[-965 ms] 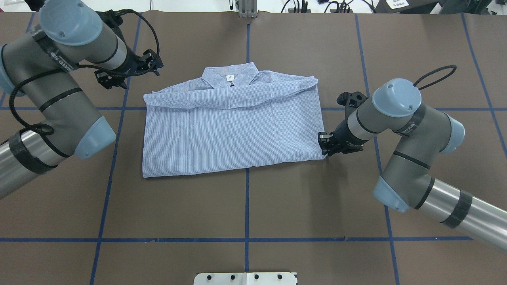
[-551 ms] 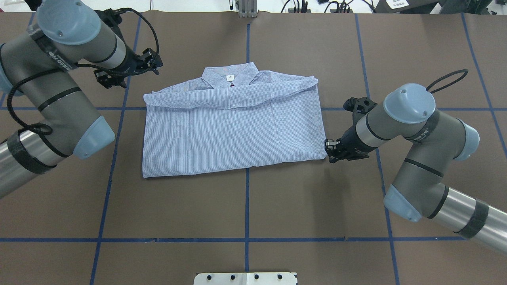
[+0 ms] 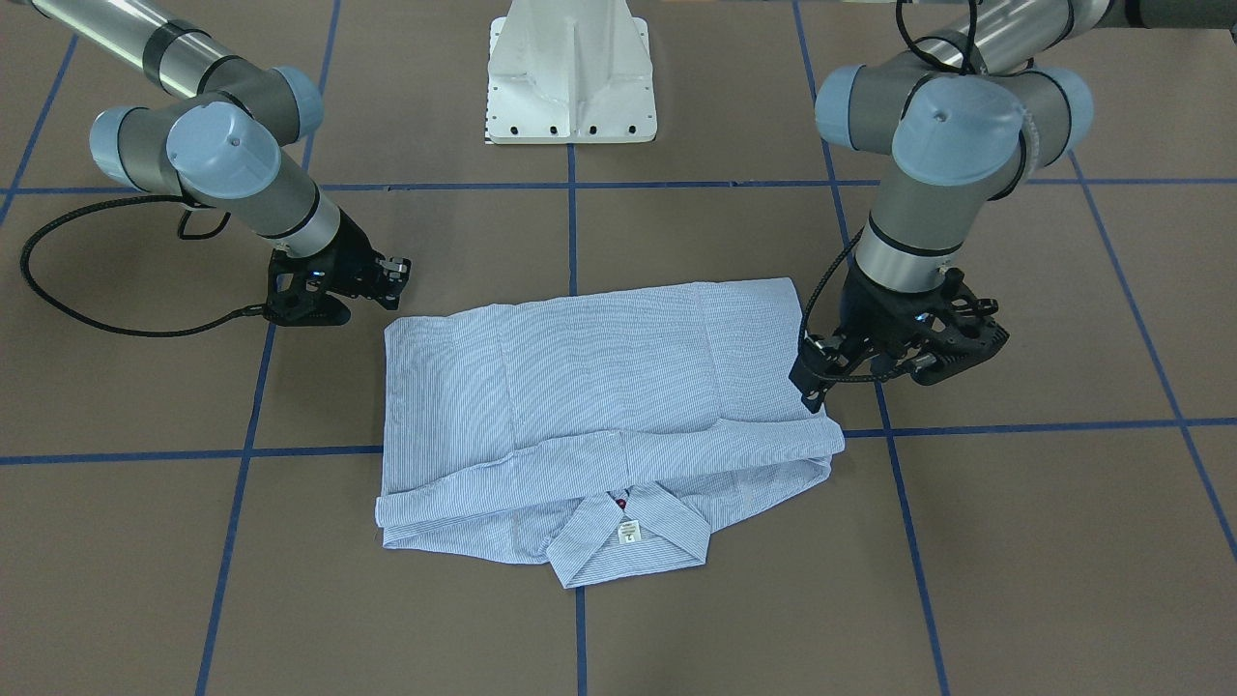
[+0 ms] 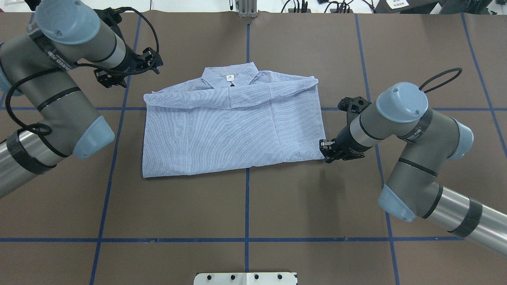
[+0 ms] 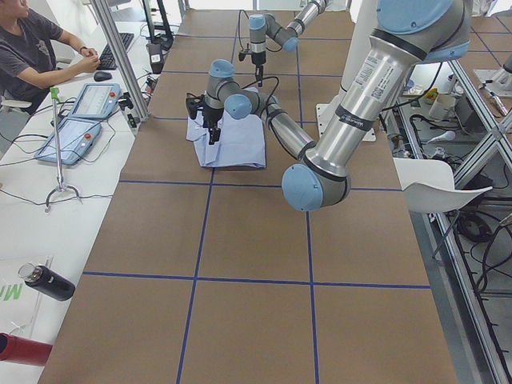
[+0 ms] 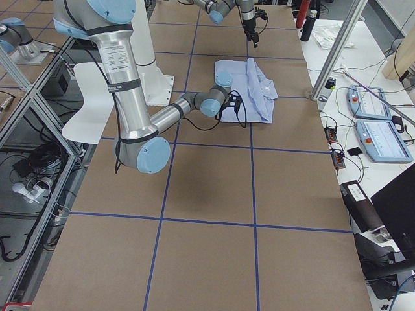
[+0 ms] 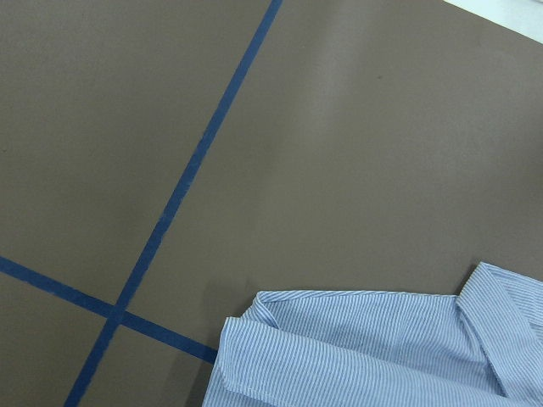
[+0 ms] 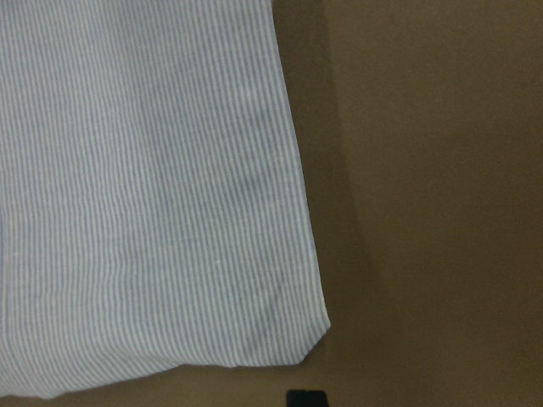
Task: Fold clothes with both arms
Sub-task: 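Lower the right gripper to the folded shirt's side edge nearest it and grasp, then drag the folded shirt with the right gripper away from the left arm, then release the shirt and raise the right gripper while the left gripper lowers, then grasp the shirt's side edge nearest the left gripper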
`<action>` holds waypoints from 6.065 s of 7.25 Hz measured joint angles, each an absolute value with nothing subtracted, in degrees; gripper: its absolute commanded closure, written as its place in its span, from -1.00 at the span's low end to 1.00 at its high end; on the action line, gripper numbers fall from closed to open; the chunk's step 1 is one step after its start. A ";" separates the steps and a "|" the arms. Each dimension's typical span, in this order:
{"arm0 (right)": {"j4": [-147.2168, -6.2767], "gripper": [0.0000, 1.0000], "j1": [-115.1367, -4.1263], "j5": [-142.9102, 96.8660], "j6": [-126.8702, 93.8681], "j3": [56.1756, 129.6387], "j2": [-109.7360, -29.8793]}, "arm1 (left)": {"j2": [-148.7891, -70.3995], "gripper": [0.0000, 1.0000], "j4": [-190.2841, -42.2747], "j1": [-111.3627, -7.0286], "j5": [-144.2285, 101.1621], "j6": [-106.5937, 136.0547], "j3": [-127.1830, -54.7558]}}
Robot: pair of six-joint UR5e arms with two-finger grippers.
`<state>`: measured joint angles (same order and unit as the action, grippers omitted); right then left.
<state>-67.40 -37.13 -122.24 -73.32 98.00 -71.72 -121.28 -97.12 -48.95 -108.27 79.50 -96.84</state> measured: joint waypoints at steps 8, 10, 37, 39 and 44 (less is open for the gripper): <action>-67.26 0.99 -37.56 -120.31 -72.93 92.10 -67.44 | -121.46 -0.99 -97.12 -48.87 -108.21 79.51 -96.77; -67.33 1.00 -37.82 -120.60 -72.87 91.90 -67.35 | -121.46 -0.99 -97.12 -48.87 -108.14 79.54 -96.77; -66.72 -1.00 -35.32 -136.89 -85.68 125.17 -97.28 | -121.64 -0.99 -97.76 -40.43 -104.88 83.91 -104.03; -66.71 -1.00 -44.23 -137.03 -79.94 125.22 -93.75 | -120.74 -1.00 -97.95 -37.48 -105.93 86.27 -107.08; -66.79 -1.00 -55.91 -136.78 -71.45 121.93 -88.91 | -118.88 -0.93 -101.71 -20.22 -105.25 107.66 -107.88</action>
